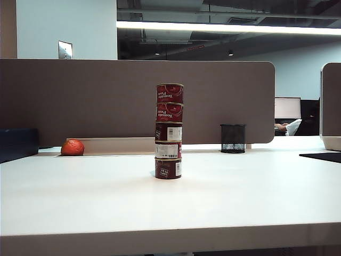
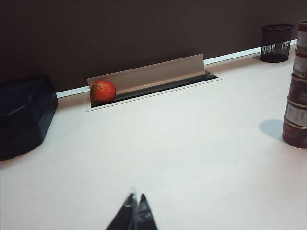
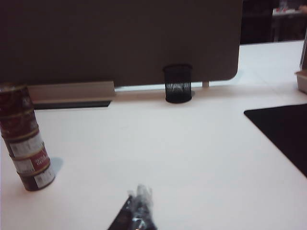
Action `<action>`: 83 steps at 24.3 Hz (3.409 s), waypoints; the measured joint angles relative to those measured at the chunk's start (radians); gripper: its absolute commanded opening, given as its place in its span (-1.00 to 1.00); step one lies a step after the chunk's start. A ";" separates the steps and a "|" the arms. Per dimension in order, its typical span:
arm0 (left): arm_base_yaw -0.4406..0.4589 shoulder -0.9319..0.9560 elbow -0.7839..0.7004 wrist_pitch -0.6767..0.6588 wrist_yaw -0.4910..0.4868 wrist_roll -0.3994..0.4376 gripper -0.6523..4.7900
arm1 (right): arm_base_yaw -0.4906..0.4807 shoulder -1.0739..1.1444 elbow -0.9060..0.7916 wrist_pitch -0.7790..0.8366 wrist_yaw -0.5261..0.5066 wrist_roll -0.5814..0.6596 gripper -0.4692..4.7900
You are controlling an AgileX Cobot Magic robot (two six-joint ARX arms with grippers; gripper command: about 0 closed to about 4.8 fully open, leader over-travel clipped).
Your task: Take a can of tomato sauce from the stacked ones and place it on the table.
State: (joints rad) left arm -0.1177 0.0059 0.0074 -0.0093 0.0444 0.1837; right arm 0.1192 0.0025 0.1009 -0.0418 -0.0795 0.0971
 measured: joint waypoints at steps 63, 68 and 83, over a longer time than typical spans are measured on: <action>0.000 0.000 0.002 0.036 0.001 -0.043 -0.78 | 0.299 1.590 1.380 -0.471 -0.483 0.108 1.00; 0.000 0.000 0.002 0.036 0.026 -0.043 -0.78 | 0.315 1.626 1.380 -0.424 -0.457 0.107 1.00; 0.000 0.000 0.002 0.035 0.027 -0.043 -0.78 | 0.362 1.783 1.464 -0.394 -0.315 0.061 1.00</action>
State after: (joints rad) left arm -0.1177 0.0059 0.0090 0.0261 0.0711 0.1406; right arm 0.4812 1.7851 1.5654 -0.4355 -0.3946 0.1585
